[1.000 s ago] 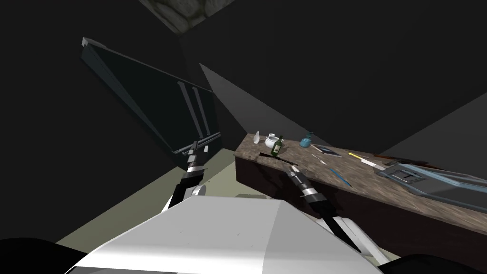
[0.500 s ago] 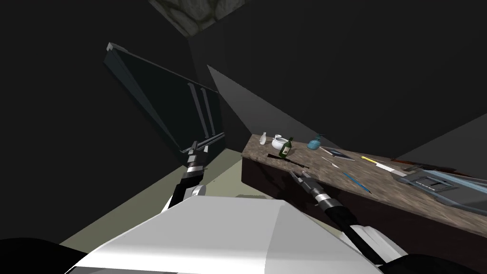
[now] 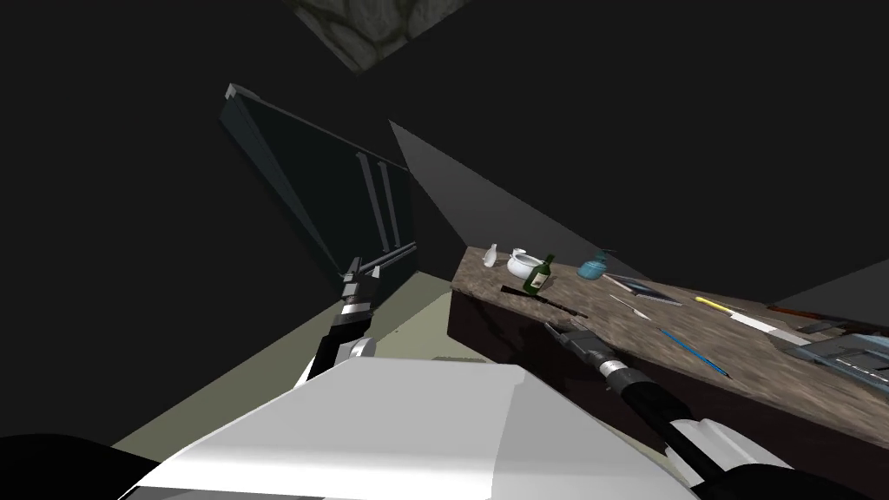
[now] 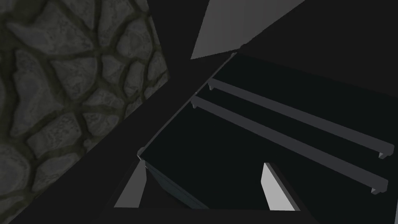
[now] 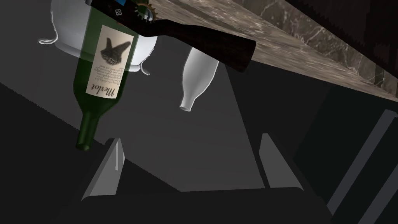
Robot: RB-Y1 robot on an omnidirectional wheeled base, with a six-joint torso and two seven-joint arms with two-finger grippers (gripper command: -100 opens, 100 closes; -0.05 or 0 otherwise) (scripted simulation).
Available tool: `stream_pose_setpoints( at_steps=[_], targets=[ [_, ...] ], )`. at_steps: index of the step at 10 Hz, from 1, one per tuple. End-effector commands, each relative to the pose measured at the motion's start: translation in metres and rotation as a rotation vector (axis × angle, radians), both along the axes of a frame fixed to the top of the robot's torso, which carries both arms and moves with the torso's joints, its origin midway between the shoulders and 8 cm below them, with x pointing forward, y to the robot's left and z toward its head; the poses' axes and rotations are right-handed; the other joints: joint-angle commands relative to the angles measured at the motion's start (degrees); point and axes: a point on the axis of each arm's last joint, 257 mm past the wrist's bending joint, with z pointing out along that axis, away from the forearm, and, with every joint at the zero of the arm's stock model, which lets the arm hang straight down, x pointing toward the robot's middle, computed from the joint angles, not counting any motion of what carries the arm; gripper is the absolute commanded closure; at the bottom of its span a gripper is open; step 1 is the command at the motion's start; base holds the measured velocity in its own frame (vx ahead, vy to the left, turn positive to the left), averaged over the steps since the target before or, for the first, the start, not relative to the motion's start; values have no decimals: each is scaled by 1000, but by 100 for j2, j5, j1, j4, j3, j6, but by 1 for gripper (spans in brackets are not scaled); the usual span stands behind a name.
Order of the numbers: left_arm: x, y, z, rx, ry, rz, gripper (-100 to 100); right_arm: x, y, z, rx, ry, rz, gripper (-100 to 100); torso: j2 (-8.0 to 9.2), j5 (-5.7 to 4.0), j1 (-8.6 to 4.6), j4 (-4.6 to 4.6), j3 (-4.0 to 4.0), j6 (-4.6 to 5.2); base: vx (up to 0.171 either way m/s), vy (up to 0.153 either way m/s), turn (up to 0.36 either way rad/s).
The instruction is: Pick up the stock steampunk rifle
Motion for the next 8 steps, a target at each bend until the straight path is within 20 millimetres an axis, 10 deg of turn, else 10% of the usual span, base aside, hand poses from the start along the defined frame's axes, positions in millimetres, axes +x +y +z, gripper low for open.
stream_pose_setpoints(
  at_steps=[1,8],
  targets=[
    [0,0,0,0,0,0,0,-9,-24,-7,-114,68,-6,-100,0,0,0,0,0,0,84,88,103],
    [0,0,0,0,0,0,0,-43,-101,-23,-508,338,41,-100,-20,-12,-51,-5,-12,-1,113,0,115]
  ],
)
